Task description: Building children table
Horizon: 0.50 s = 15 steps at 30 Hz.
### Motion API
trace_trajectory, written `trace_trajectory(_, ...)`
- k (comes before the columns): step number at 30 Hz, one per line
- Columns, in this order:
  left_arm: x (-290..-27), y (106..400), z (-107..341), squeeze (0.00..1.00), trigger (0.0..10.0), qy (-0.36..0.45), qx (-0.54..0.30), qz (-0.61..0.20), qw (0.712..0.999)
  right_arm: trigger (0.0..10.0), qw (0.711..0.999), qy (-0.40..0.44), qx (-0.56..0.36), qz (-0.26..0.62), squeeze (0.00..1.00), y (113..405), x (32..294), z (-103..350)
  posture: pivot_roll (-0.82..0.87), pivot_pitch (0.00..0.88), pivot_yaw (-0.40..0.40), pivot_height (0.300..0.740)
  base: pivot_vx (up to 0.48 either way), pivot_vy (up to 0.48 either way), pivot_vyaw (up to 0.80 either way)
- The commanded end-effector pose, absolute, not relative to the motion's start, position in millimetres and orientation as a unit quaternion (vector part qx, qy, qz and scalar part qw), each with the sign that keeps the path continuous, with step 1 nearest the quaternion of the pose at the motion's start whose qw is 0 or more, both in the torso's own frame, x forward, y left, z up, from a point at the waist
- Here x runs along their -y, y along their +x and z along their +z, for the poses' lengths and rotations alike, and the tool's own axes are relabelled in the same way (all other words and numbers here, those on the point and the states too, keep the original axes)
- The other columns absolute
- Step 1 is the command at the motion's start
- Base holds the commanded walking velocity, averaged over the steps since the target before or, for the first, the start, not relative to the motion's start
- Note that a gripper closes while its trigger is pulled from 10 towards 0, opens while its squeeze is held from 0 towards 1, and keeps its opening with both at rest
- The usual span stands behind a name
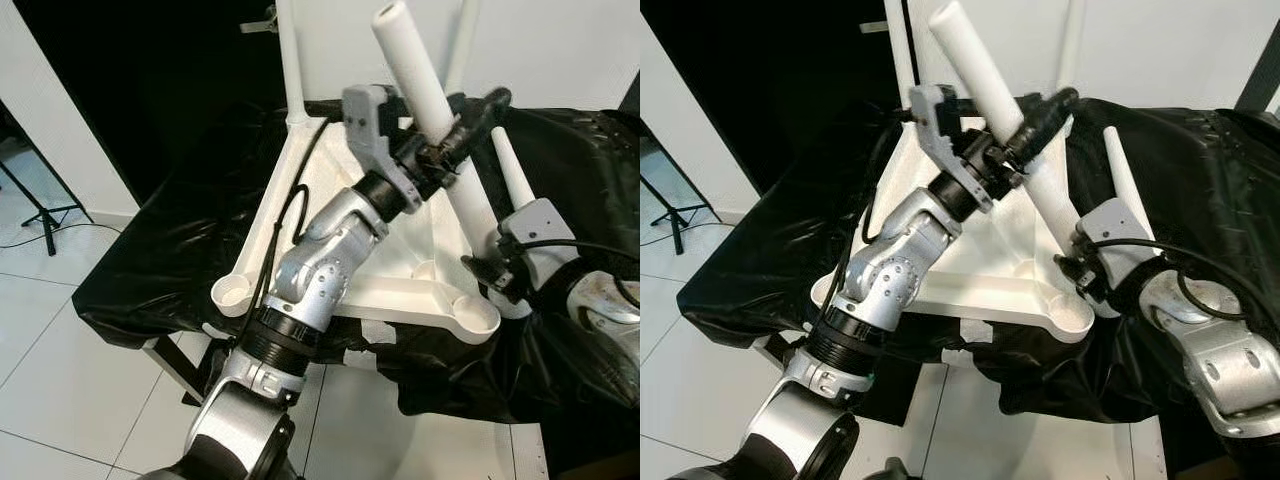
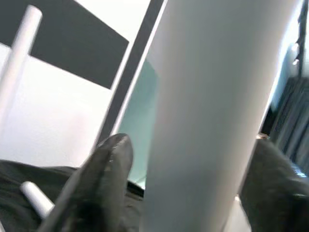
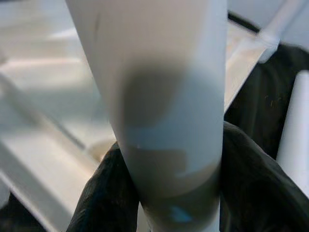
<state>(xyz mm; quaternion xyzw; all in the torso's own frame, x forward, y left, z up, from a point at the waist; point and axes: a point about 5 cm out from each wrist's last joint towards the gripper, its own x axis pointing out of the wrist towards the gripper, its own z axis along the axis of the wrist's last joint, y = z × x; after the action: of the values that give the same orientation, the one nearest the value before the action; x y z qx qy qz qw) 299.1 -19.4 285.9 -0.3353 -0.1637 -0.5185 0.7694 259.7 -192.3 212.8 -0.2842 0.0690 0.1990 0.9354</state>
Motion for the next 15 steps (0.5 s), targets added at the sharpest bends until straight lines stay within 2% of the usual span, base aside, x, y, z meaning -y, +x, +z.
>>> trace_trajectory(1,24,282,293,1.0,10.0,-0.353,0.197,-0.609,0.682,0.0,0.938,-0.283,-0.056,0.192,0.0,261,192,220,0.02,0.0,0.075,0.74,0.0,0.0,0.0)
trace_trajectory(2,19,278,291,0.0,10.0,-0.356,0.193,-0.631,0.662,0.0,0.939,-0.284,-0.052,0.186,0.0,261,194,224,0.02,0.0,0.072,0.74,0.0,0.0,0.0)
trace_trajectory(5,6,264,277,0.0,10.0,-0.329,0.179,-0.697,0.612,0.0,0.943,-0.281,-0.042,0.174,0.0,262,195,231,0.03,0.0,0.069,0.74,0.0,0.0,0.0)
trace_trajectory(10,2,254,252,0.0,10.0,-0.283,0.139,-0.739,0.595,0.0,0.949,-0.267,-0.028,0.167,0.0,261,193,236,0.03,0.0,0.068,0.74,0.0,0.0,0.0)
trace_trajectory(11,1,253,237,0.0,10.0,-0.262,0.115,-0.747,0.6,0.0,0.953,-0.254,-0.023,0.166,0.0,261,191,238,0.03,0.0,0.067,0.74,0.0,0.0,0.0)
trace_trajectory(14,1,253,237,0.0,10.0,-0.262,0.115,-0.747,0.6,0.0,0.953,-0.254,-0.023,0.166,0.0,261,191,238,0.03,0.0,0.067,0.74,0.0,0.0,0.0)
trace_trajectory(15,1,255,220,0.0,10.0,-0.235,0.087,-0.747,0.615,9.2,0.957,-0.24,-0.014,0.165,0.0,260,188,241,0.03,0.0,0.069,0.74,0.0,0.0,0.0)
